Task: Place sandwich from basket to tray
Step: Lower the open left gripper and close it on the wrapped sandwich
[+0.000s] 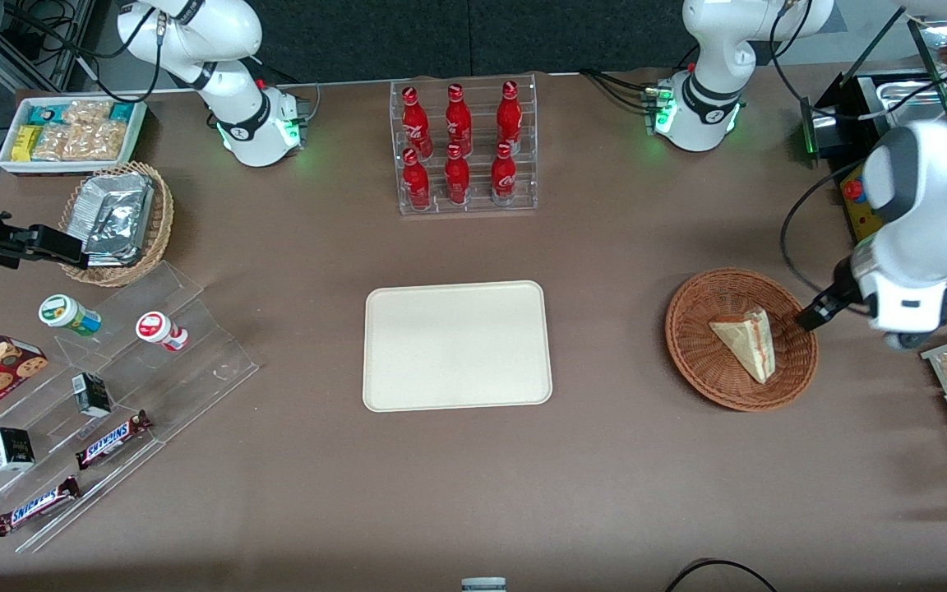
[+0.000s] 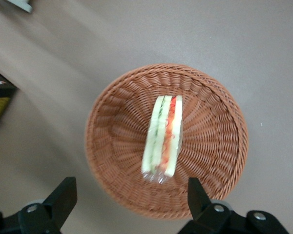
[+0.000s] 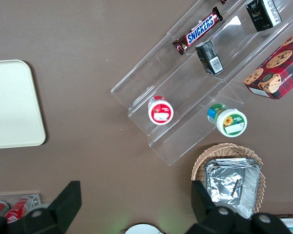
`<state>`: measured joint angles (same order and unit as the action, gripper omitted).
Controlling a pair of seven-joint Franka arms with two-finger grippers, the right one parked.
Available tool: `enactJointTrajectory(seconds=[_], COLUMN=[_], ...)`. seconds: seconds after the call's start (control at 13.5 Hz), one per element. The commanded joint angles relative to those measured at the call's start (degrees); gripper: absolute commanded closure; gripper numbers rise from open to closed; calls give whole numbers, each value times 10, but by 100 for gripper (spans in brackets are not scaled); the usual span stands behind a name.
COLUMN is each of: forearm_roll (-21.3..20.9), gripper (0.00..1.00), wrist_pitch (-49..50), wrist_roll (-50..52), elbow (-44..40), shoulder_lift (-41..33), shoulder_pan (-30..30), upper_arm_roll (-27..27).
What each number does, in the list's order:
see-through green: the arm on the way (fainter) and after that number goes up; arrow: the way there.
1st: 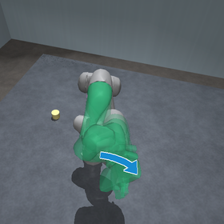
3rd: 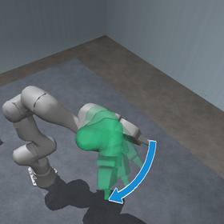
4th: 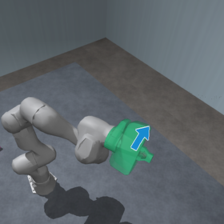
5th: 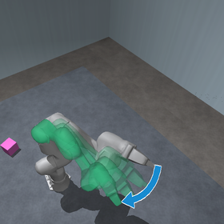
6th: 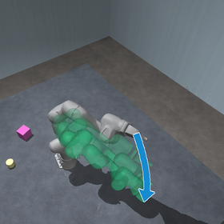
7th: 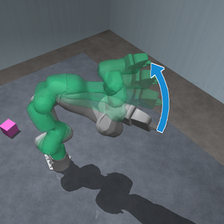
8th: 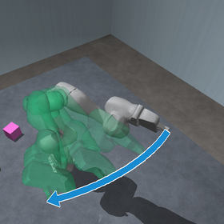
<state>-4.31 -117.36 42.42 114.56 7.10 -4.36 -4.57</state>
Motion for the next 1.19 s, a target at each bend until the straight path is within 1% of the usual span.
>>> enactJointTrajectory(seconds=[0.0,0.07,0.22,0.44,0.81,0.96,1.04,1.11], forearm_roll=[-9,-9,-10,-10,-11,-39,-42,-42], gripper=[0,0,0,0,0,0,0,2], wrist_pitch=[-81,-125,-161,-175,-228,-228,-228,-229], wrist_roll=[32,32,29,30,29,31,31,31], elbow=[56,87,117,120,144,148,148,148], shoulder_lift=[-2,-2,-2,9,34,40,45,49], shoulder_pan=[-6,-6,-13,-30,-32,-31,-31,-31], upper_arm_roll=[1,2,2,2,2,2,2,2])
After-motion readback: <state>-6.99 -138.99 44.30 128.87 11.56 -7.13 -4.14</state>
